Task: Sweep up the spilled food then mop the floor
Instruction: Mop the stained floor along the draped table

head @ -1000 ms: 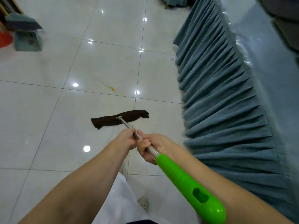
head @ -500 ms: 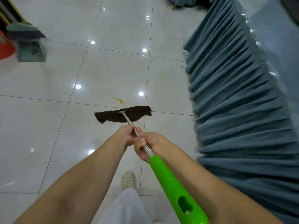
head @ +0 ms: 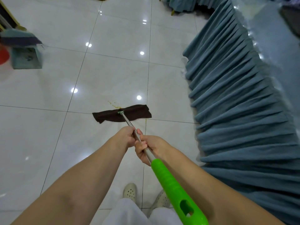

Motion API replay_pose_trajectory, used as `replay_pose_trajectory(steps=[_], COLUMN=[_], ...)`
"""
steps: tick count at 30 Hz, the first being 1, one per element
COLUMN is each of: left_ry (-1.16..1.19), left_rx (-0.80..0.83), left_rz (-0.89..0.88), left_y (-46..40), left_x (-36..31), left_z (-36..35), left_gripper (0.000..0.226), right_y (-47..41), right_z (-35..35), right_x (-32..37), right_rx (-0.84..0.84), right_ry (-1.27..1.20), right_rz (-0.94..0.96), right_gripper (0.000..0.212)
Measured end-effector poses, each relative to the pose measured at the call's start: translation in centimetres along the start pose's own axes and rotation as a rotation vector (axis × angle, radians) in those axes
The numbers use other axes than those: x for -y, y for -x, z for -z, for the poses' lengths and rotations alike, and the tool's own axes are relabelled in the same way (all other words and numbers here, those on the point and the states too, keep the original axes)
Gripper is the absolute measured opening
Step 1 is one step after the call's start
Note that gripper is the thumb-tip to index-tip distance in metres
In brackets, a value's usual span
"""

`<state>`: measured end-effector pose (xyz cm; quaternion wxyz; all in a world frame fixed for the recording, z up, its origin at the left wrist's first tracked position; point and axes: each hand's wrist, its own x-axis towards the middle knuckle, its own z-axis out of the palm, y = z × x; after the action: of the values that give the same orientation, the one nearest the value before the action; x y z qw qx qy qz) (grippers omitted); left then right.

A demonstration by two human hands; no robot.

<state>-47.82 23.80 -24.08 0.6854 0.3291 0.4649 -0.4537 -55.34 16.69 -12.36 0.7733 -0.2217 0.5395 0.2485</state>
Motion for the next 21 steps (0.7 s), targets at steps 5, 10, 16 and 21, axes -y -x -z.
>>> replay_pose_trajectory(steps=[5, 10, 16, 21], left_ry=[-0.083, -0.046, 0.021, -0.042], left_rx=[0.028, 0.039, 0.088, 0.037], left_rz=[-0.005, -0.041, -0.056, -0.19], left_y=[2.1, 3.3, 3.1, 1.1], left_x=[-1.0, -2.2, -5.3, -9.0], left_z=[-1.1, -1.8, -3.8, -7.9], left_gripper=[0.039, 0.041, 0.047, 0.033], right_y=[1.6, 1.9, 0.6, -0.4], right_z=[-1.9, -3.7, -6.0, -8.0], right_x=[1.4, 2.5, 6.3, 13.0], right_rx=[-0.012, 0.014, 0.012, 0.055], right_ry=[0.005, 0.041, 0.103, 0.098], right_rz=[0.001, -0.036, -0.075, -0.151], right_gripper=[0.024, 0.026, 0.023, 0.028])
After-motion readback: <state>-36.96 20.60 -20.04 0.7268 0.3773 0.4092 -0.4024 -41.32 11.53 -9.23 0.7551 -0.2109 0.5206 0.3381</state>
